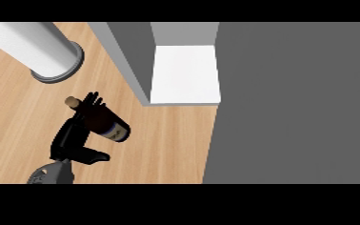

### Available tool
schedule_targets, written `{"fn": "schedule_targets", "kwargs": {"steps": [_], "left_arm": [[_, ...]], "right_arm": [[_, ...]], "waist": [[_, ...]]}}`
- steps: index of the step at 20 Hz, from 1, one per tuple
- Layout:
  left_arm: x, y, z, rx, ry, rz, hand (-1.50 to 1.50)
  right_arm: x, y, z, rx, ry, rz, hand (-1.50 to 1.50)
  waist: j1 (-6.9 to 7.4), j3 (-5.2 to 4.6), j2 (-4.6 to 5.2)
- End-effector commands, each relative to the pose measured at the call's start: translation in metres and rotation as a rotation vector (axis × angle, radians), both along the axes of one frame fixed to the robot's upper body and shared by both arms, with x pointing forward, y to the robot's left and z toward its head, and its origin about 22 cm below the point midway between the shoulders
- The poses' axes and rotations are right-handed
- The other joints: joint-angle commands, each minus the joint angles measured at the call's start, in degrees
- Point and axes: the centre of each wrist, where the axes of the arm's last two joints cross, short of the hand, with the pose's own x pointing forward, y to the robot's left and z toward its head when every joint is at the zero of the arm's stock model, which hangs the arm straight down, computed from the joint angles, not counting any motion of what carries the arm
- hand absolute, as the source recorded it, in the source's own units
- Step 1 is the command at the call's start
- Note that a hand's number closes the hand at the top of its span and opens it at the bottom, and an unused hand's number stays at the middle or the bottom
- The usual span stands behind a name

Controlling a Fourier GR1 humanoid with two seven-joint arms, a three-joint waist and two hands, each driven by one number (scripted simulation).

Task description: Pick up the wine, place it into the cabinet and close the cabinet

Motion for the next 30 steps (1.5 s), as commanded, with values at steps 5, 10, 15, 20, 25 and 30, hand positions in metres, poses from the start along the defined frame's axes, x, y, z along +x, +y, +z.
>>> {"fn": "schedule_targets", "kwargs": {"steps": [5, 10, 15, 20, 25, 30], "left_arm": [[0.010, -0.006, -0.017, -0.018, -0.015, -0.040, -1.50], [0.016, -0.007, -0.027, -0.007, -0.013, -0.045, -1.50], [0.017, -0.007, -0.032, -0.131, -0.004, -0.036, 1.50], [0.029, -0.016, -0.022, -0.063, -0.065, -0.161, 1.50], [0.035, -0.035, -0.020, 0.074, -0.257, -0.171, 1.50], [0.006, -0.059, -0.037, 0.125, -0.247, 0.085, 1.50]], "right_arm": [[-0.032, -0.006, -0.004, 0.009, 0.026, 0.061, -1.50], [-0.021, -0.006, 0.009, 0.017, 0.036, 0.073, -1.50], [-0.022, -0.010, 0.007, 0.007, 0.025, 0.062, -1.50], [-0.024, -0.013, -0.007, 0.023, 0.028, 0.039, -1.50], [-0.016, -0.007, -0.001, 0.015, 0.031, 0.058, -1.50], [-0.022, -0.013, 0.000, 0.017, 0.026, 0.042, -1.50]], "waist": [[0.01, 0.00, -0.02], [-0.25, -0.04, 0.04], [-0.14, -0.02, 0.01], [0.10, 0.05, 0.00], [-0.32, -0.02, 0.06], [0.48, 0.08, -0.30]]}}
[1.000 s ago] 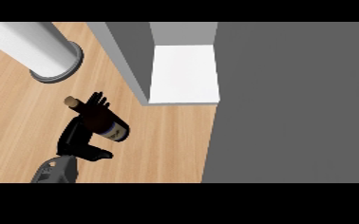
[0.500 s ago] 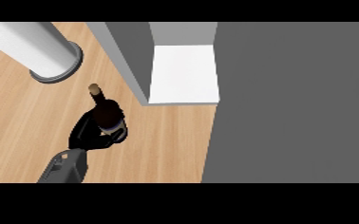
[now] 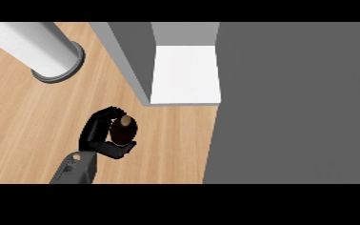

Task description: Pick up the wine, place it into the cabinet and close the cabinet

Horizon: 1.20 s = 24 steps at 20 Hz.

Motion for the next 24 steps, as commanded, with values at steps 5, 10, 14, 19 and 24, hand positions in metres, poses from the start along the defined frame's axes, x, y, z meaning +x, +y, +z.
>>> {"fn": "schedule_targets", "kwargs": {"steps": [5, 10, 14, 19, 24], "left_arm": [[-0.010, -0.046, 0.000, -0.006, -0.110, 0.189, 1.50], [-0.004, -0.054, 0.033, -0.009, -0.239, 0.186, 1.50], [-0.011, -0.069, 0.053, -0.046, -0.244, 0.120, 1.50], [-0.003, -0.099, 0.101, -0.122, -0.223, 0.058, 1.50], [-0.019, -0.138, 0.157, -0.174, -0.201, 0.071, 1.50]], "right_arm": [[-0.036, -0.005, -0.006, 0.002, 0.022, 0.061, -1.50], [-0.026, -0.007, -0.004, 0.004, 0.026, 0.065, -1.50], [-0.028, -0.001, 0.010, 0.014, 0.020, 0.085, -1.50], [-0.011, -0.011, -0.007, 0.007, 0.022, 0.064, -1.50], [-0.013, -0.019, -0.005, -0.004, 0.016, 0.049, -1.50]], "waist": [[0.01, -0.02, -0.10], [0.39, 0.03, -0.15], [0.35, -0.04, -0.27], [0.41, 0.04, 0.05], [0.36, 0.09, -0.08]]}}
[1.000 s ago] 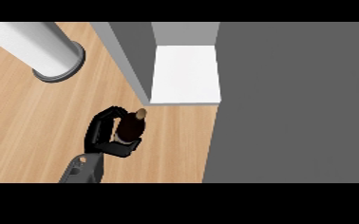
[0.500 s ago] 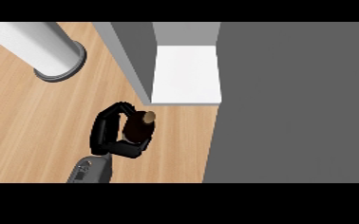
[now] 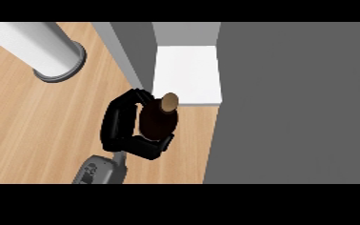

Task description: Pick up the wine, place it into the cabinet and close the cabinet

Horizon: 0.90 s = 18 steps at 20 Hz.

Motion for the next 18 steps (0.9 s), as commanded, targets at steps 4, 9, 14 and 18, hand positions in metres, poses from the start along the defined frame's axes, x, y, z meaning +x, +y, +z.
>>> {"fn": "schedule_targets", "kwargs": {"steps": [4, 9, 14, 18], "left_arm": [[-0.003, -0.045, 0.072, -0.035, 0.017, 0.012, 1.50], [0.026, -0.057, 0.099, -0.013, 0.044, 0.035, 1.50], [0.061, -0.063, 0.108, -0.019, 0.098, 0.067, 1.50], [0.062, -0.088, 0.127, 0.013, 0.056, 0.114, 1.50]], "right_arm": [[-0.032, -0.005, -0.005, 0.016, 0.000, 0.084, -1.50], [-0.022, -0.006, 0.001, 0.013, 0.021, 0.077, -1.50], [-0.023, -0.010, 0.001, 0.007, 0.000, 0.101, -1.50], [-0.018, 0.000, -0.005, 0.010, 0.020, 0.080, -1.50]], "waist": [[-0.56, 0.01, 0.00], [-0.52, -0.03, 0.23], [-0.90, -0.03, 0.38], [-0.77, -0.05, 0.33]]}}
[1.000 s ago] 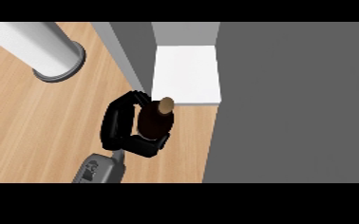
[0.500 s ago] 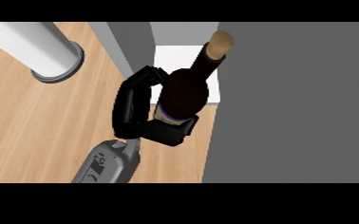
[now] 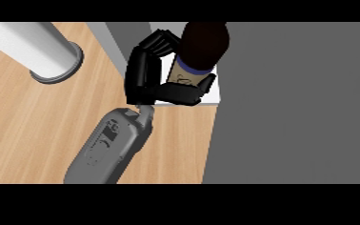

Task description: Pick up the wine, place it into the cabinet and close the cabinet

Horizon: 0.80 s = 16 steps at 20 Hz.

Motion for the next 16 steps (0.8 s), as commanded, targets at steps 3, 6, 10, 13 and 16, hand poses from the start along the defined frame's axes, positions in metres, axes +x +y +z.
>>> {"fn": "schedule_targets", "kwargs": {"steps": [3, 6, 10, 13, 16], "left_arm": [[0.013, -0.001, 0.001, 0.039, -0.015, 0.040, 1.50], [0.023, -0.015, -0.009, 0.160, -0.072, 0.077, 1.50], [0.034, -0.001, -0.029, 0.162, -0.060, 0.080, 1.50], [0.041, -0.011, -0.029, 0.189, -0.046, 0.090, 1.50], [0.033, -0.017, -0.039, 0.185, -0.051, 0.091, 1.50]], "right_arm": [[-0.021, 0.000, -0.009, 0.008, 0.014, 0.056, -1.50], [-0.013, -0.010, 0.002, 0.013, 0.005, 0.070, -1.50], [-0.020, 0.000, 0.001, 0.019, -0.008, 0.090, -1.50], [-0.027, -0.009, -0.007, 0.012, 0.004, 0.071, -1.50], [-0.015, -0.018, 0.004, 0.000, -0.009, 0.085, -1.50]], "waist": [[0.46, -0.02, 0.02], [-0.10, 0.02, 0.09], [0.03, -0.05, 0.14], [-0.21, -0.01, 0.10], [-0.25, 0.00, 0.08]]}}
